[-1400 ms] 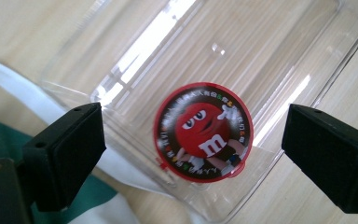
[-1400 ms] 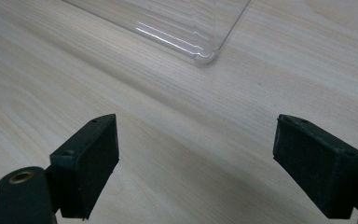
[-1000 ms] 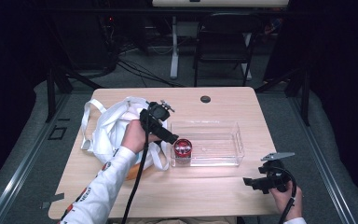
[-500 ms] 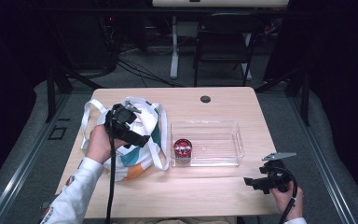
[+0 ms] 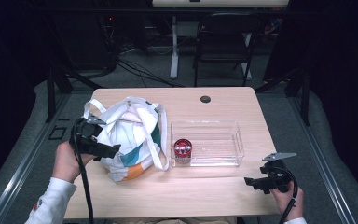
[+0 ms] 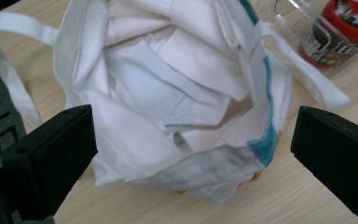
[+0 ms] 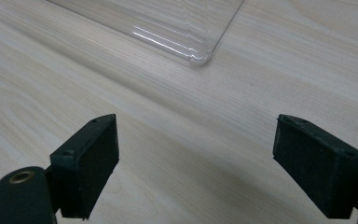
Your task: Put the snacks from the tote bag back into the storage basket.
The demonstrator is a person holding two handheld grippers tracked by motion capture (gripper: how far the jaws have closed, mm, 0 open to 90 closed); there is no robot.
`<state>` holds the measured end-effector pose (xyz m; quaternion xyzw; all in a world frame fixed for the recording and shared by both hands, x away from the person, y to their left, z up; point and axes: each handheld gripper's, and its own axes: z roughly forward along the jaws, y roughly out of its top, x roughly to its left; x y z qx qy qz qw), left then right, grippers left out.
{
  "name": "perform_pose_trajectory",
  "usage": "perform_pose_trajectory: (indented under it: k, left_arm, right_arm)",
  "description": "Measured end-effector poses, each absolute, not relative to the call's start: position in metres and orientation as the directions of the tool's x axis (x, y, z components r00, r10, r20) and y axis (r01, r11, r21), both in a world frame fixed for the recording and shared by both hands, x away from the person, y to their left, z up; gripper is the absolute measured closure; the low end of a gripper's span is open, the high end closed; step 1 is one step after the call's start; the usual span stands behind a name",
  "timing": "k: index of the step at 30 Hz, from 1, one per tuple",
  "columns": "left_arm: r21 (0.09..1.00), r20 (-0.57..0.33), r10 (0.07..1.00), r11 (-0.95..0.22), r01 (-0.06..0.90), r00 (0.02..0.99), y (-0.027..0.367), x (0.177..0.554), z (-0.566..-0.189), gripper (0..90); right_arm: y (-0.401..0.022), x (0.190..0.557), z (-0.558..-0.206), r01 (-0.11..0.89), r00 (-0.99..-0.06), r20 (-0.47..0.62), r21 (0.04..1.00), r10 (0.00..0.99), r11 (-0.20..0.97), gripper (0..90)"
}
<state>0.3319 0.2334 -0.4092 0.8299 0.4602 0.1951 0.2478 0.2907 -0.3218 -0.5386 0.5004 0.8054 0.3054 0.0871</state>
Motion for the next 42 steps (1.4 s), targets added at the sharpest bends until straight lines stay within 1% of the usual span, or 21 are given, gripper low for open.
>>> perform_pose_trajectory:
  k: [7, 17, 20, 29, 31, 35, 42]
  left_arm:
    - [0.602, 0.061, 0.899, -0.38, 0.702, 0.435, 0.261, 0.317, -0.426, 0.4]
    - [0.575, 0.003, 0.931, -0.3, 0.762, 0.364, 0.287, 0.301, -0.464, 0.4]
    - [0.567, -0.018, 0.937, -0.278, 0.775, 0.35, 0.289, 0.299, -0.474, 0.4]
    - [0.552, -0.027, 0.942, -0.265, 0.791, 0.335, 0.286, 0.293, -0.494, 0.4]
    - [0.547, -0.041, 0.942, -0.257, 0.797, 0.332, 0.288, 0.292, -0.498, 0.4]
    - [0.531, -0.019, 0.943, -0.272, 0.803, 0.332, 0.288, 0.291, -0.506, 0.4]
    - [0.513, -0.028, 0.939, -0.282, 0.811, 0.344, 0.283, 0.291, -0.515, 0.4]
  right_arm:
    - [-0.321, 0.291, -0.539, 0.754, -0.483, 0.166, 0.578, 0.859, 0.312, 14.1]
    - [-0.32, 0.291, -0.538, 0.756, -0.482, 0.162, 0.573, 0.861, 0.316, 14.1]
    - [-0.32, 0.291, -0.538, 0.756, -0.483, 0.162, 0.573, 0.861, 0.316, 14.1]
    - [-0.321, 0.292, -0.539, 0.756, -0.486, 0.17, 0.573, 0.857, 0.316, 14.1]
    - [-0.322, 0.292, -0.54, 0.758, -0.487, 0.173, 0.571, 0.856, 0.316, 14.1]
    - [-0.323, 0.292, -0.541, 0.764, -0.486, 0.193, 0.568, 0.853, 0.307, 14.1]
    - [-0.323, 0.293, -0.542, 0.766, -0.489, 0.202, 0.564, 0.848, 0.307, 14.1]
